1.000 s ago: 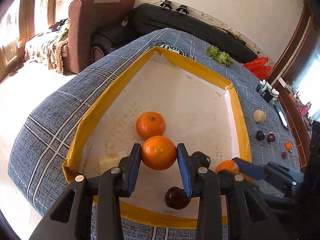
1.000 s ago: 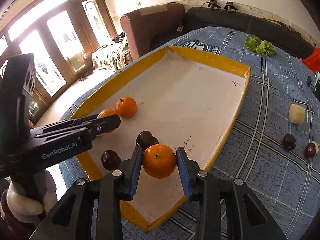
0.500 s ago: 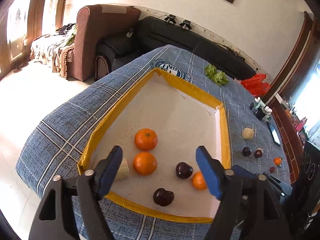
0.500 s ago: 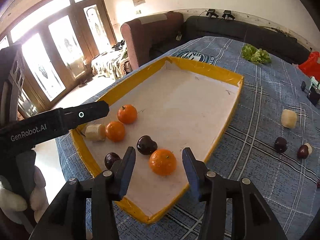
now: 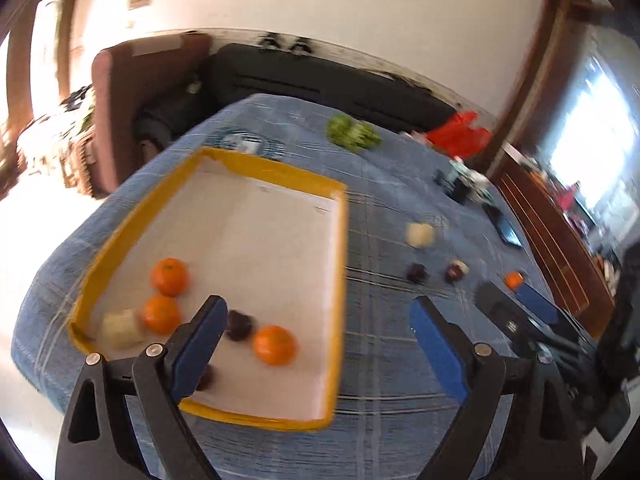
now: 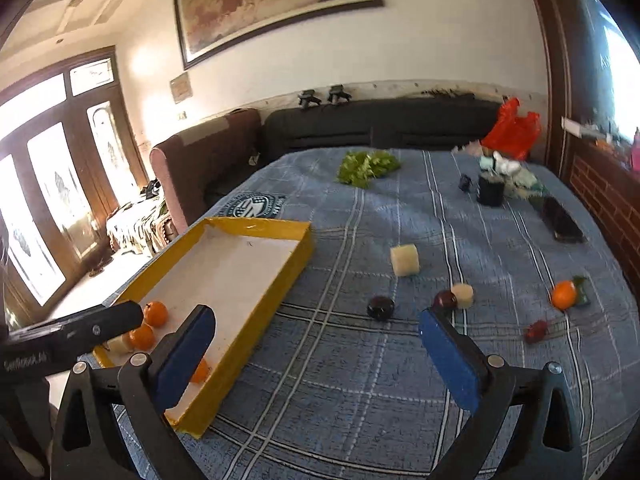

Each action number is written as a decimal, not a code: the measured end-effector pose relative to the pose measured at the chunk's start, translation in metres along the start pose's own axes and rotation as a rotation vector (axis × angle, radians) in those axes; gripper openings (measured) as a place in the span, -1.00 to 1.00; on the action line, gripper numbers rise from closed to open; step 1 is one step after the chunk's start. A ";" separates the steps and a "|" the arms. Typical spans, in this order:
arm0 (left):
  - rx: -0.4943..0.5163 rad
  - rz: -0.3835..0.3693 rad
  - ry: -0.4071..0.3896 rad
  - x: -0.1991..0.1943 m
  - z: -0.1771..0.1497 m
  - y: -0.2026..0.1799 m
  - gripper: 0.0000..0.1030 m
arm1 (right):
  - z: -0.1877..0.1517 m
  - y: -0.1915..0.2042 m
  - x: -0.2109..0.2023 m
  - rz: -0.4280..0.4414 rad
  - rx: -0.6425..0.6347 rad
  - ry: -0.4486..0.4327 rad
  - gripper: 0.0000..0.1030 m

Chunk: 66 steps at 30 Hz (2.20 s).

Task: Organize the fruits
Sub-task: 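Carry both oranges into the yellow tray and open both tools, then move both open tools back toward the remaining fruit on the cloth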

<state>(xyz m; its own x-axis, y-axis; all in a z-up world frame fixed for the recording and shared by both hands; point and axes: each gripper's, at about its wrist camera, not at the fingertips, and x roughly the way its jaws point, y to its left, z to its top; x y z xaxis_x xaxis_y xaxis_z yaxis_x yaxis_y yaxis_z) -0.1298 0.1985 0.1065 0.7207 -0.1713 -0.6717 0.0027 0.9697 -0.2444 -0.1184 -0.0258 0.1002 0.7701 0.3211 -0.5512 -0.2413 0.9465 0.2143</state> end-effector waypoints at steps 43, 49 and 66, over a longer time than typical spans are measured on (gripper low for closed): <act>0.040 -0.093 0.018 0.022 -0.019 -0.048 0.78 | -0.019 -0.098 0.012 -0.174 0.203 0.083 1.00; 0.019 -0.060 0.042 0.036 -0.017 -0.038 0.78 | -0.012 -0.131 0.014 -0.201 0.225 0.086 1.00; 0.079 -0.124 0.163 0.090 -0.010 -0.071 0.31 | 0.004 -0.255 -0.002 -0.199 0.461 0.050 0.79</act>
<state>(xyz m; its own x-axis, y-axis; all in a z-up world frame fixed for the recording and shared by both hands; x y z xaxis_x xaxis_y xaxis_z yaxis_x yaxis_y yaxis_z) -0.0717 0.1128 0.0566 0.5902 -0.3096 -0.7456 0.1432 0.9490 -0.2807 -0.0560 -0.2683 0.0493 0.7429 0.1476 -0.6529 0.2021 0.8805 0.4289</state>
